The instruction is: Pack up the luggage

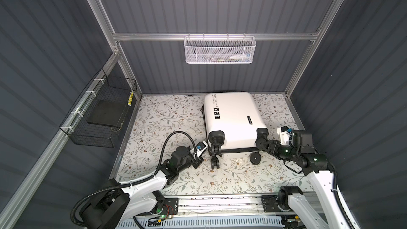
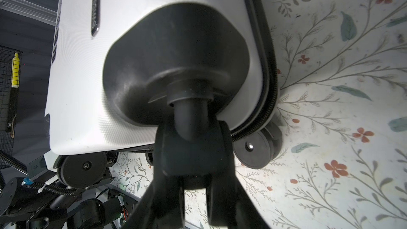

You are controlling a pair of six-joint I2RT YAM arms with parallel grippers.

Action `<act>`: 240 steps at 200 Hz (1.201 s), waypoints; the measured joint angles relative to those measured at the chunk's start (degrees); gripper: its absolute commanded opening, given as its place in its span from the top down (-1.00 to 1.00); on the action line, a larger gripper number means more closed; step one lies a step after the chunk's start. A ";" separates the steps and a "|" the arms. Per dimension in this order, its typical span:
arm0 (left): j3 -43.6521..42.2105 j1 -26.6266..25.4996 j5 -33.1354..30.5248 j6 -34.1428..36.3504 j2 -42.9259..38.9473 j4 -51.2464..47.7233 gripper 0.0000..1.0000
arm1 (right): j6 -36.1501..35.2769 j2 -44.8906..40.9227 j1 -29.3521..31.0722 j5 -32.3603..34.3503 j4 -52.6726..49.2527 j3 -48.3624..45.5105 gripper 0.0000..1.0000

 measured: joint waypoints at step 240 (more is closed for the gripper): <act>2.36 -19.08 -13.27 4.07 -1.99 -5.49 1.00 | 0.42 -1.20 0.17 0.20 -0.63 -0.28 1.00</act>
